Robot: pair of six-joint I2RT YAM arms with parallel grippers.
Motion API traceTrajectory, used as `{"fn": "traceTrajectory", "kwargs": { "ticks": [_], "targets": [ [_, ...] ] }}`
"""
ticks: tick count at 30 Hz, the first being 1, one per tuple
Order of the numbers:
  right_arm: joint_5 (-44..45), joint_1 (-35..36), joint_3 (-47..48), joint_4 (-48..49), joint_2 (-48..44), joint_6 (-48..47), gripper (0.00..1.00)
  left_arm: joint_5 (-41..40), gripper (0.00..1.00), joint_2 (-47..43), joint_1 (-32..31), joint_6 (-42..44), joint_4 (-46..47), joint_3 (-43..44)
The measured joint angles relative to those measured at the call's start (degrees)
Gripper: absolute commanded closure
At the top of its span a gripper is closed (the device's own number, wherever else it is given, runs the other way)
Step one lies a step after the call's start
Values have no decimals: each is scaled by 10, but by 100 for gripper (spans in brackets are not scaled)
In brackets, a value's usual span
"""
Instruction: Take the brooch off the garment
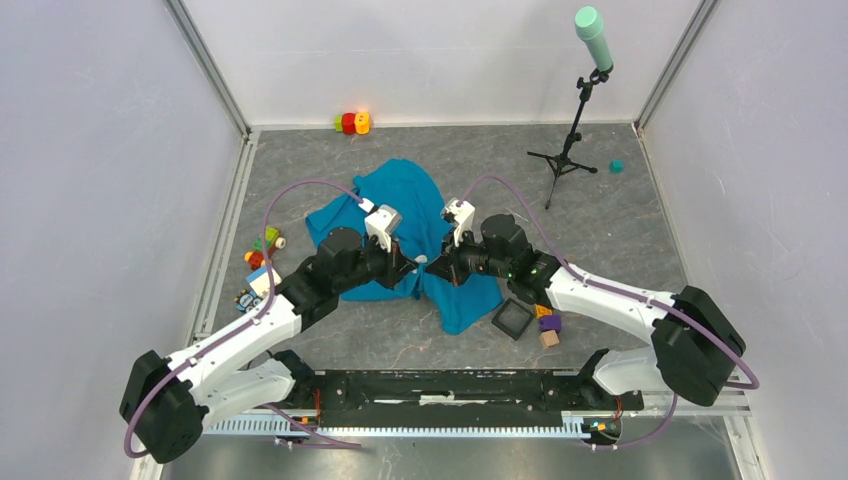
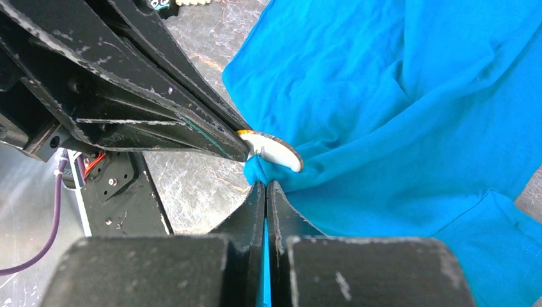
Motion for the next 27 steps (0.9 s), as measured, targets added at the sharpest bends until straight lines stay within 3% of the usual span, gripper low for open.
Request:
{"fn": "traceTrajectory", "kwargs": {
  "ticks": [7, 8, 11, 14, 17, 21, 27],
  "targets": [
    [0, 0, 13, -11, 22, -10, 100, -17, 98, -8, -1, 0, -1, 0],
    [-1, 0, 13, -13, 26, -10, 95, -17, 98, -8, -1, 0, -1, 0],
    [-3, 0, 13, -17, 33, -16, 46, -17, 98, -7, -1, -1, -1, 0],
    [4, -6, 10, -21, 27, -23, 33, -29, 98, -4, -1, -1, -6, 2],
    [10, -21, -22, -2, -10, -30, 29, -28, 98, -2, 2, -3, -11, 4],
    [-8, -65, -89, 59, -77, -23, 34, 2, 98, 2, 9, -19, -11, 6],
    [-82, -104, -107, 118, -88, -14, 34, 54, 98, 15, 18, -33, -35, 47]
  ]
}}
